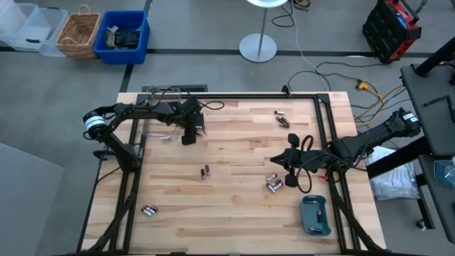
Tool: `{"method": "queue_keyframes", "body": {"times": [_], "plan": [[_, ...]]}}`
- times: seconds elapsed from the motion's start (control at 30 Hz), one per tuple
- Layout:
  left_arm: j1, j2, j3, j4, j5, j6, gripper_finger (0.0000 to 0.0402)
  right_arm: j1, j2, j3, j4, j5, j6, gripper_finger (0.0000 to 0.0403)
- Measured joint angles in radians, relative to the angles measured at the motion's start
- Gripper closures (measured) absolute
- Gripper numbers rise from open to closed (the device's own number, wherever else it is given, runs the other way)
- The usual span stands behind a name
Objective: Sort batteries
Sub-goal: Put the silver and black battery into the transparent bin
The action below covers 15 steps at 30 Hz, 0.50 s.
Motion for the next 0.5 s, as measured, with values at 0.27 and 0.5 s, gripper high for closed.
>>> {"method": "queue_keyframes", "body": {"times": [0.27, 0.5], "plan": [[0.000, 0.000, -0.008, 0.002, 0.000, 0.000, 0.0288, 0.000, 0.000, 0.000, 0.000, 0.000, 0.000, 0.0390], [0.000, 0.000, -0.008, 0.003, 0.000, 0.000, 0.0288, 0.000, 0.000, 0.000, 0.000, 0.000, 0.000, 0.0390]]}}
